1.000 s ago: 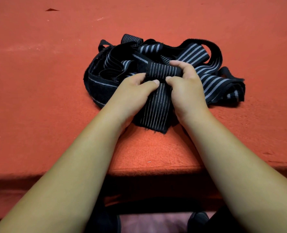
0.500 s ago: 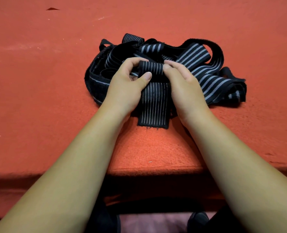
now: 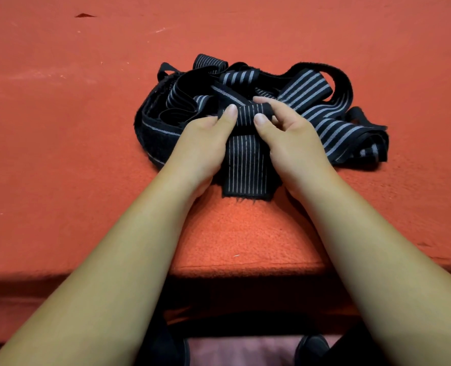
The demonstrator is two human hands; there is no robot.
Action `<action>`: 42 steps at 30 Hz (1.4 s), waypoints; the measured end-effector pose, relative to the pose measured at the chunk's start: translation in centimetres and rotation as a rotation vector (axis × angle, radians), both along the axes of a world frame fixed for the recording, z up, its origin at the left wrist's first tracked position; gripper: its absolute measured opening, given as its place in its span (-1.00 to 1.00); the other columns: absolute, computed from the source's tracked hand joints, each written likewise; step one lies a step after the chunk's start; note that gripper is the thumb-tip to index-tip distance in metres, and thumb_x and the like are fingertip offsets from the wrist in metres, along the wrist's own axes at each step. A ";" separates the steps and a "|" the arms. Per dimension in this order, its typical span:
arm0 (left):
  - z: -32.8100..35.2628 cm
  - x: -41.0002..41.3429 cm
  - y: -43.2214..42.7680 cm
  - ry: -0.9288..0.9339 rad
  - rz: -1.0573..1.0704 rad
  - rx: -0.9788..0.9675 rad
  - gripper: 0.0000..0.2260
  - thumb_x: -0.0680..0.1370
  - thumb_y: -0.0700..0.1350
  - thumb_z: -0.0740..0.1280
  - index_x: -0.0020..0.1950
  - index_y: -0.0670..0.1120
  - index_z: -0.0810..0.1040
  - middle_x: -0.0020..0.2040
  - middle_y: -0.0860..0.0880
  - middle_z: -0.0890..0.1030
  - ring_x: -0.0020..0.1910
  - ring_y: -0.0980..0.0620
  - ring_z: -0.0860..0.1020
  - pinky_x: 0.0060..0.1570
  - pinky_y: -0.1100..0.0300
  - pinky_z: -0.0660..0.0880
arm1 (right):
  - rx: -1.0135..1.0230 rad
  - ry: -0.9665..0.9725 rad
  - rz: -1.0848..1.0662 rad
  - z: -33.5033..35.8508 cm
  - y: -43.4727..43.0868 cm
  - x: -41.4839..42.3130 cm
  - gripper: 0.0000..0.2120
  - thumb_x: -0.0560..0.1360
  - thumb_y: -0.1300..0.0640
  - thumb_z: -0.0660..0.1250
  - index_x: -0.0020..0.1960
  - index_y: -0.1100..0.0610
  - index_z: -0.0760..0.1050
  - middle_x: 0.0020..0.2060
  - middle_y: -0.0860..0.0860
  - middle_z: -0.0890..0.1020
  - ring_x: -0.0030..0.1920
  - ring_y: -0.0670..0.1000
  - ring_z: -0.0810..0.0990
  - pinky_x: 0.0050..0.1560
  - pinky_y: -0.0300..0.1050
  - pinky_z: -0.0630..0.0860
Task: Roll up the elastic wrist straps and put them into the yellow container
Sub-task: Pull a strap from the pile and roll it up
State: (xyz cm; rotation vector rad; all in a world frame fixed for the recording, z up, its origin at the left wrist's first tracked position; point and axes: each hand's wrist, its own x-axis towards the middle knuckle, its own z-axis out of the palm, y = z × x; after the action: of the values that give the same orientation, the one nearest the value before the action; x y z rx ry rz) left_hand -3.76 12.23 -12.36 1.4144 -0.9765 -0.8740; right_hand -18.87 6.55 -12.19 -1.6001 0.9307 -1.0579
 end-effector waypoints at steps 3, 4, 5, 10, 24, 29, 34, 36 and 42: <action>0.0 0.1 -0.2 0.095 -0.024 -0.076 -0.70 0.66 0.06 0.41 0.24 -0.11 0.73 0.18 -0.18 0.76 0.23 -0.21 0.72 0.39 -0.28 0.56 | 0.061 -0.011 -0.005 0.4 0.2 0.0 -0.65 0.68 -0.06 0.36 0.46 -0.09 0.60 0.22 -0.20 0.73 0.25 -0.24 0.67 0.42 -0.09 0.54; 0.1 0.0 -0.1 0.097 -0.021 -0.096 -0.74 0.64 0.01 0.42 0.26 -0.08 0.72 0.19 -0.19 0.75 0.24 -0.20 0.72 0.39 -0.30 0.56 | 0.073 0.004 -0.014 0.5 0.4 0.0 -0.70 0.70 -0.11 0.33 0.37 -0.09 0.66 0.17 -0.21 0.74 0.21 -0.25 0.68 0.36 -0.12 0.56; 0.1 -0.1 -0.1 0.091 -0.022 -0.112 -0.76 0.63 -0.02 0.44 0.27 -0.05 0.72 0.19 -0.22 0.74 0.23 -0.19 0.72 0.36 -0.33 0.57 | 0.083 0.024 -0.024 0.6 0.4 0.0 -0.72 0.72 -0.15 0.29 0.24 -0.07 0.71 0.08 -0.19 0.77 0.14 -0.22 0.71 0.27 -0.10 0.59; 0.3 -0.4 -0.1 0.125 -0.026 -0.120 -0.73 0.60 -0.09 0.49 0.30 0.07 0.69 0.24 -0.39 0.64 0.05 -0.22 0.64 0.31 -0.44 0.51 | 0.113 0.069 -0.050 0.3 -0.2 -0.3 -0.65 0.73 -0.17 0.26 0.07 0.05 0.70 -0.07 -0.02 0.80 -0.03 0.00 0.77 0.06 0.09 0.66; 0.3 -0.8 -0.1 0.083 -0.014 -0.100 -0.76 0.59 -0.01 0.47 0.26 0.07 0.71 0.20 -0.22 0.73 0.23 -0.32 0.70 0.32 -0.39 0.58 | 0.124 0.145 -0.078 0.4 -0.3 -0.4 -0.58 0.69 -0.31 0.18 0.13 -0.04 0.65 0.01 -0.13 0.76 0.08 -0.10 0.72 0.24 0.07 0.61; 0.5 -1.0 0.0 0.122 0.010 -0.057 -0.74 0.56 0.14 0.46 0.19 0.08 0.75 0.21 -0.33 0.67 0.07 -0.24 0.65 0.31 -0.55 0.47 | 0.139 0.027 -0.039 0.2 -0.4 -0.1 -0.74 0.67 -0.14 0.27 0.23 -0.08 0.63 0.06 -0.12 0.77 0.10 -0.08 0.74 0.23 0.10 0.65; 0.9 -1.0 0.0 0.130 0.009 -0.099 -0.81 0.63 -0.16 0.43 0.23 -0.03 0.72 -0.03 -0.13 0.65 -0.18 -0.07 0.68 0.08 -0.21 0.70 | 0.227 -0.123 -0.041 0.2 -0.5 0.4 -0.71 0.59 -0.17 0.30 0.16 -0.03 0.64 -0.04 -0.05 0.78 0.01 0.04 0.78 0.08 0.18 0.70; 1.1 -1.3 0.2 0.170 -0.009 -0.090 -0.81 0.67 -0.14 0.43 0.26 -0.12 0.69 0.10 -0.23 0.73 -0.02 -0.21 0.76 0.15 -0.23 0.70 | 0.222 -0.168 -0.058 0.3 -0.6 0.3 -0.80 0.64 -0.04 0.30 0.15 0.00 0.64 -0.10 -0.05 0.76 -0.06 0.01 0.76 0.07 0.17 0.72; 1.3 -1.6 0.5 0.192 -0.031 -0.065 -0.77 0.71 -0.13 0.39 0.28 -0.24 0.67 0.21 -0.28 0.72 0.12 -0.18 0.76 -0.02 0.15 0.67 | 0.230 -0.172 -0.053 1.0 -0.3 0.1 -0.70 0.51 0.08 0.27 0.18 0.04 0.64 -0.04 0.03 0.73 -0.09 0.08 0.71 -0.18 0.01 0.57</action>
State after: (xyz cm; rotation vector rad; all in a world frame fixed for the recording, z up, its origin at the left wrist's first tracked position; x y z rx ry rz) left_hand -5.32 12.72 -11.11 1.2385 -0.8747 -0.9741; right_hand -18.75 6.29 -11.20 -1.2814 0.9460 -1.0657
